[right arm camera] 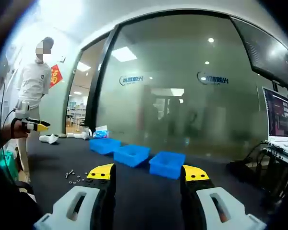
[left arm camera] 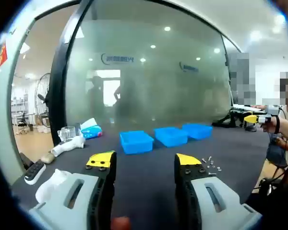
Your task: Sort the screws, nuts, and washers into the corresponding bins
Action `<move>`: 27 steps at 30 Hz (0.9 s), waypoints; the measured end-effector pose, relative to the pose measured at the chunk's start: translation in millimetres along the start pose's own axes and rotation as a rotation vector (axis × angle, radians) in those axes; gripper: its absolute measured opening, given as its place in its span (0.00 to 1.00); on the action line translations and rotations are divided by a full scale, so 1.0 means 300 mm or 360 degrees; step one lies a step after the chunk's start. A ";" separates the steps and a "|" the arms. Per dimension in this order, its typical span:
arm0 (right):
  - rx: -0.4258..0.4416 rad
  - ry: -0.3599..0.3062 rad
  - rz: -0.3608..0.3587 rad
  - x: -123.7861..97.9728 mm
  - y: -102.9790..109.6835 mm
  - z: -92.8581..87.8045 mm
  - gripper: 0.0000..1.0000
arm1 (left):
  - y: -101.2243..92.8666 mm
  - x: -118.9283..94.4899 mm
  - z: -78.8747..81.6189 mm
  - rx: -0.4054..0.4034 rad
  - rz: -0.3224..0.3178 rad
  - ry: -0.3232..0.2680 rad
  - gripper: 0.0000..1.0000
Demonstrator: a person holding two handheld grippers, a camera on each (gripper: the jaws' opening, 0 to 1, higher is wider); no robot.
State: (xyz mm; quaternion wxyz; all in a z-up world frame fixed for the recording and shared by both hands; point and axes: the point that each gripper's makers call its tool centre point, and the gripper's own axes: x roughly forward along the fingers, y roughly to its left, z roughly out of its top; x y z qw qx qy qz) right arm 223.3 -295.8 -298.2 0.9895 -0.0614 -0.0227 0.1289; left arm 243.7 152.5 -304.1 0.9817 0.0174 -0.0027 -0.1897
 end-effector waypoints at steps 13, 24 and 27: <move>0.0031 0.0007 0.0003 -0.009 0.004 -0.020 0.50 | 0.014 0.003 0.024 0.0026 0.0025 -0.0033 0.47; 0.0029 -0.0002 -0.0012 -0.020 -0.005 -0.008 0.51 | 0.014 0.007 0.026 0.0021 0.0014 -0.0031 0.47; 0.0026 0.0001 -0.0013 -0.021 -0.004 -0.010 0.51 | 0.016 0.007 0.026 0.0026 0.0017 -0.0031 0.47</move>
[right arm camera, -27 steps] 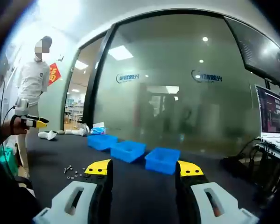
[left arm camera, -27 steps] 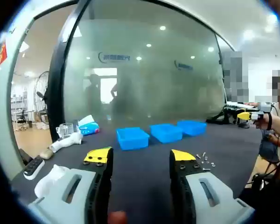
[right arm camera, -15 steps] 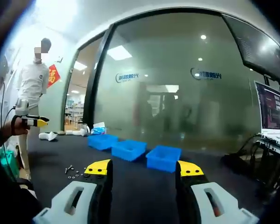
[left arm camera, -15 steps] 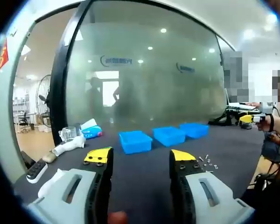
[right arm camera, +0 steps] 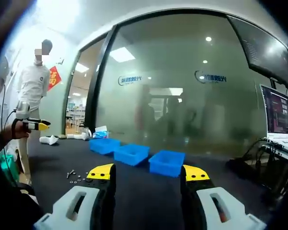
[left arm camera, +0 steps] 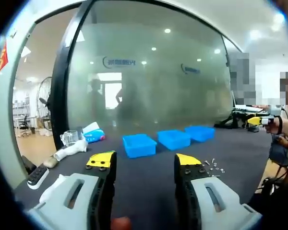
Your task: Sort the screws, nuts, and washers into the corresponding bins
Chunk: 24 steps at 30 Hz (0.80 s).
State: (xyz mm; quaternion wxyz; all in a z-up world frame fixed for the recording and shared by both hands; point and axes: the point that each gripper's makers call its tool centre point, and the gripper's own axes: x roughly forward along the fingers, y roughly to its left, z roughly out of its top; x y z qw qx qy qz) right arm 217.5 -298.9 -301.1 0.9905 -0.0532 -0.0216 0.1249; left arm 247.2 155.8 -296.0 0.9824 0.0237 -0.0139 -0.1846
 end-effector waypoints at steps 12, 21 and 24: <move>-0.0003 -0.0007 -0.0003 -0.006 0.000 0.008 0.51 | 0.002 -0.002 0.003 0.0008 0.0005 -0.0002 0.47; -0.0002 -0.0006 -0.0010 -0.011 -0.004 0.009 0.51 | -0.002 -0.001 0.000 0.0010 0.0000 0.0003 0.47; -0.0002 -0.0006 -0.0010 -0.011 -0.004 0.009 0.51 | -0.002 -0.002 0.001 0.0012 0.0001 0.0003 0.47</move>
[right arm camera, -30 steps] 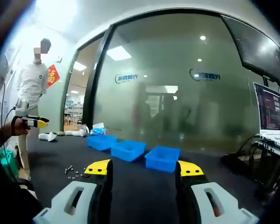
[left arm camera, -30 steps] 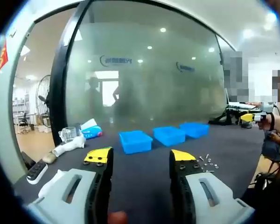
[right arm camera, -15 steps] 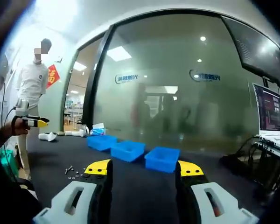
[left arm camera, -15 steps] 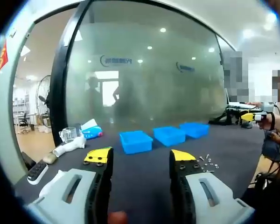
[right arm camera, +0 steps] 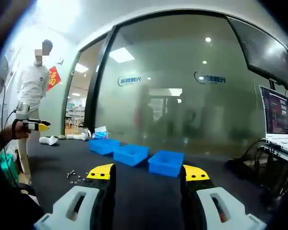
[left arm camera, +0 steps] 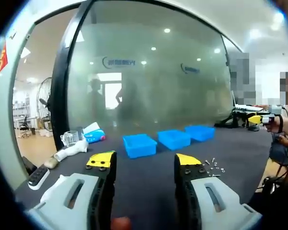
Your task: Sort the screws, nuts, and washers into the corresponding bins
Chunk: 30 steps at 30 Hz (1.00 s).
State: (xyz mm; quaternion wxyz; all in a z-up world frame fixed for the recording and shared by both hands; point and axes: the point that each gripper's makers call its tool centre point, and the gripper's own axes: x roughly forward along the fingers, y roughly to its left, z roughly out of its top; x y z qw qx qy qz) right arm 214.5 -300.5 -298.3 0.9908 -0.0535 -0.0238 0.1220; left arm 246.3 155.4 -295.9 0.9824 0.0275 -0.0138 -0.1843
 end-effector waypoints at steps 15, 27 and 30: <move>-0.0006 0.0011 0.0014 0.003 0.006 -0.003 0.51 | 0.000 0.000 -0.008 0.0005 -0.0012 0.0010 0.47; -0.0009 0.0089 0.0268 0.040 0.102 -0.004 0.51 | -0.017 0.002 -0.018 0.0005 -0.0084 0.0040 0.47; 0.0007 0.0117 0.0351 0.054 0.126 -0.002 0.50 | -0.022 0.004 -0.026 0.0007 -0.0106 0.0056 0.47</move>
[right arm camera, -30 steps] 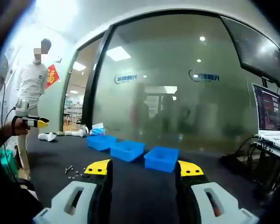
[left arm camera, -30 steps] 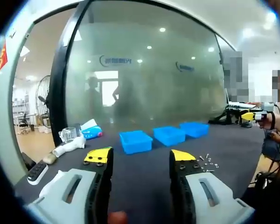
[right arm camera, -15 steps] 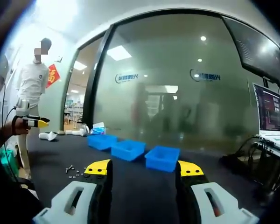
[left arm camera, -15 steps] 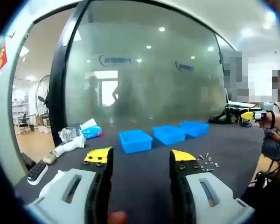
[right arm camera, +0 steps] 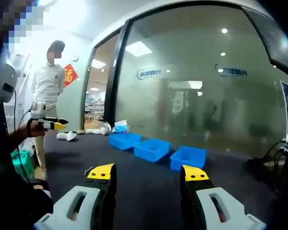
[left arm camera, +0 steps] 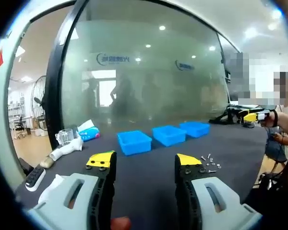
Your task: Sort the screws, nuts, and washers into the corresponding bins
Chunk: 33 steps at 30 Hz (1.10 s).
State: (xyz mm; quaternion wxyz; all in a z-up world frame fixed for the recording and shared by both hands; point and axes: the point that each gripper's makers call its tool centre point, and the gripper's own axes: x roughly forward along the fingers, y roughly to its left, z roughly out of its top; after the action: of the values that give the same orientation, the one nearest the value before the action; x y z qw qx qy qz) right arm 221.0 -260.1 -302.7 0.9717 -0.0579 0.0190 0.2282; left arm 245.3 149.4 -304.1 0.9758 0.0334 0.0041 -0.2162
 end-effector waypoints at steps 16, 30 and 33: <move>-0.0120 0.0328 0.0565 0.083 0.154 -0.066 0.44 | -0.050 0.013 -0.027 0.0012 -0.0158 0.0074 0.48; -0.0281 0.0459 0.0803 0.097 0.233 -0.100 0.45 | -0.185 0.033 -0.078 0.0117 -0.0545 0.0235 0.51; -0.0297 0.0470 0.0823 0.096 0.236 -0.101 0.45 | -0.221 0.030 -0.093 0.0136 -0.0646 0.0294 0.52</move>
State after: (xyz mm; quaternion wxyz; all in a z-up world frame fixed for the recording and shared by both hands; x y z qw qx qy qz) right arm 214.9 -188.0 -341.9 0.8586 -0.1727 0.1530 0.4577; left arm 225.5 87.4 -336.3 0.9054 0.0928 0.0909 -0.4041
